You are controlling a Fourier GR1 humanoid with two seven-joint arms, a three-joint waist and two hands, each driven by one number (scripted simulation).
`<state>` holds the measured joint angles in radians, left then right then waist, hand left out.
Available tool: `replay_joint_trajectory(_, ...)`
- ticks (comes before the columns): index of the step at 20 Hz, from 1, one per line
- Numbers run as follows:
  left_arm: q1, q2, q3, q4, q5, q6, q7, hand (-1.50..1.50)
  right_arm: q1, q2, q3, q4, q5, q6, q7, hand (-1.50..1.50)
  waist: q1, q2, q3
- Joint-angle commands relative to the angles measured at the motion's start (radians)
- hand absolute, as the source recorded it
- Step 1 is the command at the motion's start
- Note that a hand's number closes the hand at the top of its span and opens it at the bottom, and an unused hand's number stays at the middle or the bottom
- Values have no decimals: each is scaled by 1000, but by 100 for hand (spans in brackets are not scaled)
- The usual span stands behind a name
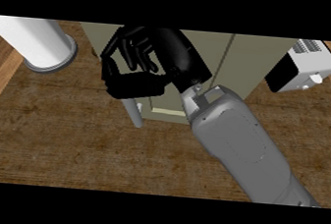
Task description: Pick up the wine, place it into the cabinet and close the cabinet
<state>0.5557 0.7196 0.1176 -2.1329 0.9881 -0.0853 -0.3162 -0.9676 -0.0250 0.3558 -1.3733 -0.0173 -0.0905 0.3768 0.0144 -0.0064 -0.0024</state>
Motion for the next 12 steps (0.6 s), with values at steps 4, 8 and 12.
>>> replay_joint_trajectory(4, -115, -36, -80, 1, -58, 93, 62, -150, -41, -89, -121, 159, -10, 76, -111, 150, -13, 14, 3)
replay_joint_trajectory(8, -134, -81, -147, 22, -129, 110, 30, -150, -61, -103, -135, 237, 16, 61, -165, 150, -8, 20, 2)
replay_joint_trajectory(12, -161, -102, -183, 28, -153, 138, 37, -150, -55, -127, -150, 264, 11, 72, -200, 150, -10, 21, 2)
